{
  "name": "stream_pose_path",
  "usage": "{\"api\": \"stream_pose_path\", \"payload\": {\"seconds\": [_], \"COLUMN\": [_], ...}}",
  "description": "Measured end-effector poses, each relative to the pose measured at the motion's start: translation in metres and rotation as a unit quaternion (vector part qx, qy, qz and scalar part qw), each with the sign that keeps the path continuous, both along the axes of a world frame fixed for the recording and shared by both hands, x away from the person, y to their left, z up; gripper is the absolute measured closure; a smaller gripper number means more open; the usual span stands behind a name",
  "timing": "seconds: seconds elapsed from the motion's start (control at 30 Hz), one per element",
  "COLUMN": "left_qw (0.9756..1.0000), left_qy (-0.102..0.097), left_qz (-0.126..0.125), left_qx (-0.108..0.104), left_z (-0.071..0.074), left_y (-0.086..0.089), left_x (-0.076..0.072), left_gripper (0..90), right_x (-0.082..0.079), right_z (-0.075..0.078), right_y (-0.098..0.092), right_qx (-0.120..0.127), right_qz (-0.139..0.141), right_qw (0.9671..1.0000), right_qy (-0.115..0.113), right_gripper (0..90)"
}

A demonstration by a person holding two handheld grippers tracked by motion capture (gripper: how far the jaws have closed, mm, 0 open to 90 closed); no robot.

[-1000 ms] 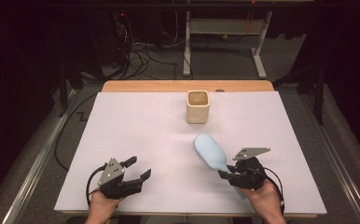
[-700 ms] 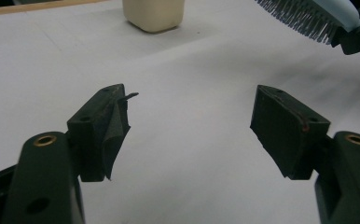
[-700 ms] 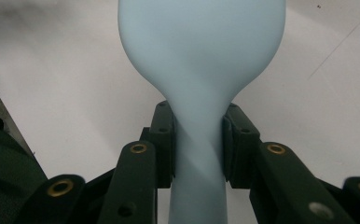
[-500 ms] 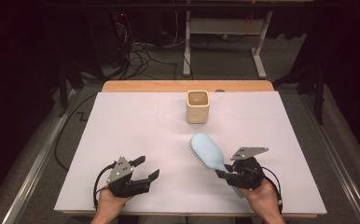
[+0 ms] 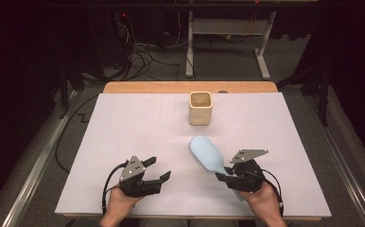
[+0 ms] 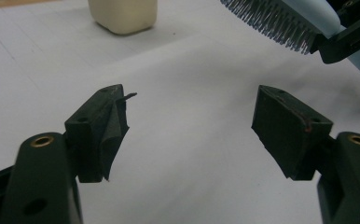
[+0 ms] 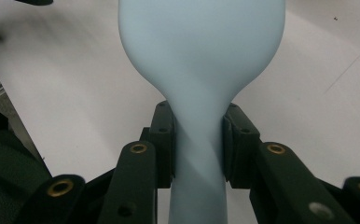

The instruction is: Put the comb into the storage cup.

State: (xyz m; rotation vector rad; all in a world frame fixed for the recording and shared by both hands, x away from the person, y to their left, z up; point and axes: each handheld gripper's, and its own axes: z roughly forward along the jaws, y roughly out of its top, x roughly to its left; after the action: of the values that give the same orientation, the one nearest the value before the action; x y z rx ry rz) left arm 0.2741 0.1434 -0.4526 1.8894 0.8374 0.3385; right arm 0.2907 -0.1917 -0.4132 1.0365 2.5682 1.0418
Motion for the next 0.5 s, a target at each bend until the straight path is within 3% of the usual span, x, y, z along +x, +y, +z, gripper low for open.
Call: {"api": "stream_pose_path", "payload": {"seconds": [0.1, 0.5], "left_qw": [0.9998, 0.9988], "left_qy": [-0.01, 0.0], "left_qz": [-0.016, -0.05], "left_qx": [0.005, -0.004], "left_z": [0.001, 0.005], "left_y": [-0.009, -0.035], "left_x": [-0.001, 0.007], "left_gripper": [28.9, 28.0], "right_x": [0.0, 0.0], "right_z": [0.0, -0.002], "right_y": [0.001, 0.001], "right_qx": [0.001, 0.003], "right_qz": [0.002, 0.004], "right_qw": [1.0, 1.0], "right_qy": [0.0, 0.0], "right_gripper": [70.5, 70.5]}}
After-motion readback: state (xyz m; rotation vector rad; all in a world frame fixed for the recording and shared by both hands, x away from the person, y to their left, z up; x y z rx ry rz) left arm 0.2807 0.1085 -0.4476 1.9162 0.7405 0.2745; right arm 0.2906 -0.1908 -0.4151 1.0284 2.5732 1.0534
